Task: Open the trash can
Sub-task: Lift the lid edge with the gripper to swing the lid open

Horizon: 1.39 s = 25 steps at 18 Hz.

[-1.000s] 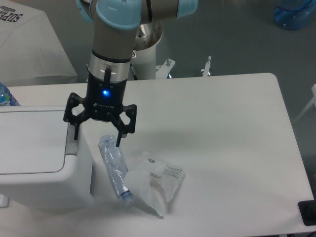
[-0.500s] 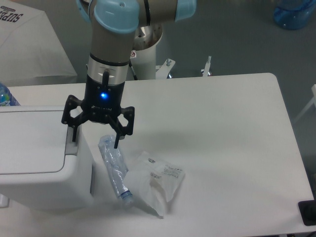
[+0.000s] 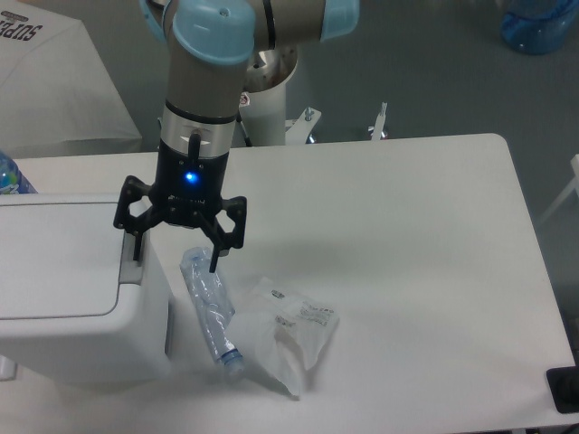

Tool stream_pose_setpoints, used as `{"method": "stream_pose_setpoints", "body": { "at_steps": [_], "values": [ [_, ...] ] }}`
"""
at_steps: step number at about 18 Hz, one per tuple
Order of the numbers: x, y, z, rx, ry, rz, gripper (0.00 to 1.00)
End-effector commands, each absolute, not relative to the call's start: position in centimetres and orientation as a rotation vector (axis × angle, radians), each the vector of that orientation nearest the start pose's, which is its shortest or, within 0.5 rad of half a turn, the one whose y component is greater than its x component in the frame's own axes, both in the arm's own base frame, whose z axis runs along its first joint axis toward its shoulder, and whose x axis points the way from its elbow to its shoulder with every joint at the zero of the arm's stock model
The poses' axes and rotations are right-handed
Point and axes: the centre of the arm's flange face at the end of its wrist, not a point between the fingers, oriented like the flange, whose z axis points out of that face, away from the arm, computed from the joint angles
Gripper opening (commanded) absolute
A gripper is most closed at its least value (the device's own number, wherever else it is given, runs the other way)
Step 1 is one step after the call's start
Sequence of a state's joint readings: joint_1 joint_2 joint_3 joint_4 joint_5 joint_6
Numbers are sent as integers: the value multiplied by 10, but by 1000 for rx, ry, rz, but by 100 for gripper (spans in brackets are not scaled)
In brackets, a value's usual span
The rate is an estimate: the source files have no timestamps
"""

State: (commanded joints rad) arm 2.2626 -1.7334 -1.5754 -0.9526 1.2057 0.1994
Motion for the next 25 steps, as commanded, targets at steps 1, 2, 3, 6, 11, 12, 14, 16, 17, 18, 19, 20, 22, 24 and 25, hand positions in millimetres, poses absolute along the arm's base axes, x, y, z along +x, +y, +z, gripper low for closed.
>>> {"method": "stream_pose_setpoints", "body": {
  "at_steps": [1,2,3,6,11,12,14,16,17,18,19,20,22,24,25],
  "values": [
    [-244,559,476,-2526,-522,-177,100],
    [-244,560,475,-2528,-523,-176,100],
    [-244,560,475,-2528,-522,-176,100],
    [-245,560,474,-2530,-522,-177,100],
    [-245,560,474,-2528,-524,-176,100],
    [-245,561,477,-2524,-519,-175,100],
    [-246,562,485,-2509,-488,-153,100],
    [-250,565,505,-2457,-439,-97,100],
    [-252,567,514,-2440,-401,-68,100],
    [-255,569,522,-2435,-347,-38,100],
    [-258,570,531,-2431,-293,-1,100],
    [-263,570,534,-2432,-264,24,100],
    [-280,564,543,-2430,-237,78,100],
    [-298,553,545,-2432,-234,114,100],
    [-302,549,544,-2433,-232,123,100]
  ]
}}
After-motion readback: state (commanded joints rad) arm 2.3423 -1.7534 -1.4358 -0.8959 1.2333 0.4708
